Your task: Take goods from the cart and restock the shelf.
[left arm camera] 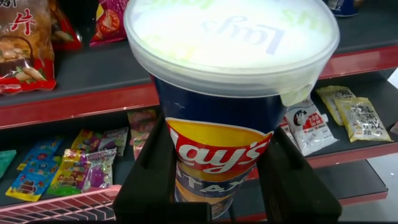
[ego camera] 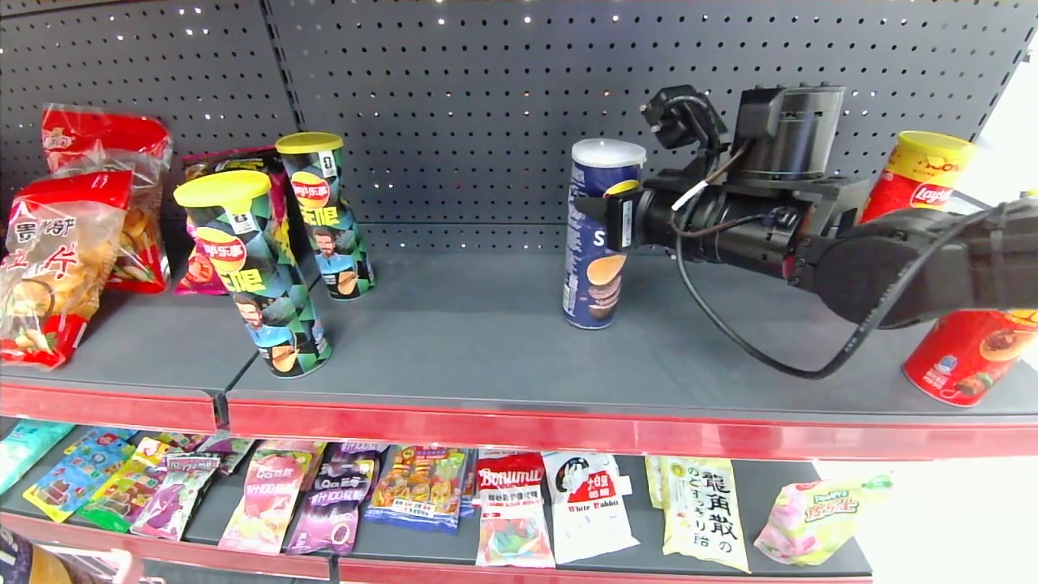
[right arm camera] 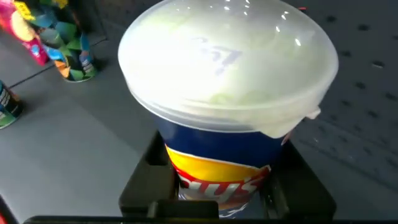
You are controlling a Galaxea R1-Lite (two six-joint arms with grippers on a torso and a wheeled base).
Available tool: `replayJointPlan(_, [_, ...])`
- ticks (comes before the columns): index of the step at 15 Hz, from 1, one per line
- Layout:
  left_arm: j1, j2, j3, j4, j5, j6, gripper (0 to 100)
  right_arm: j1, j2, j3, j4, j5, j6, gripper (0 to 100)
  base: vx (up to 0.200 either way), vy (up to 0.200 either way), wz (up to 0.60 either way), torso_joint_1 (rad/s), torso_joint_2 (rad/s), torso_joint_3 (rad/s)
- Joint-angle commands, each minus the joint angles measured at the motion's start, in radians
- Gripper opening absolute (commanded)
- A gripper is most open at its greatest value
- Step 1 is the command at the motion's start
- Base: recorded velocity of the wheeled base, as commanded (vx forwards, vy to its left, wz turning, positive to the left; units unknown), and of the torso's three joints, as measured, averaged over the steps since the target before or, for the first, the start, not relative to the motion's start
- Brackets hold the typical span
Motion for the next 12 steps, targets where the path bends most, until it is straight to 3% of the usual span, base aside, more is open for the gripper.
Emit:
replayJointPlan(1, [0.000,-0.004,0.002,0.002,0.000,0.000,0,0.049,-0.112,0.074,-0.003,-0.066,0.004,0,0.000,0.000,0.00,0.000,0.00,0.000])
replayJointPlan(4, [0.000,0.000,0.003,0.001,-0.001,0.000,0,0.126,-0.165,0.135,-0.006,-0.255,0.044,0,0.000,0.000,0.00,0.000,0.00,0.000])
replayJointPlan(12, [0.000,-0.004,0.009,0.002,-0.001,0.000,0,0.206,-0.206,0.253,-0.007,-0.476,0.119,0,0.000,0.000,0.00,0.000,0.00,0.000])
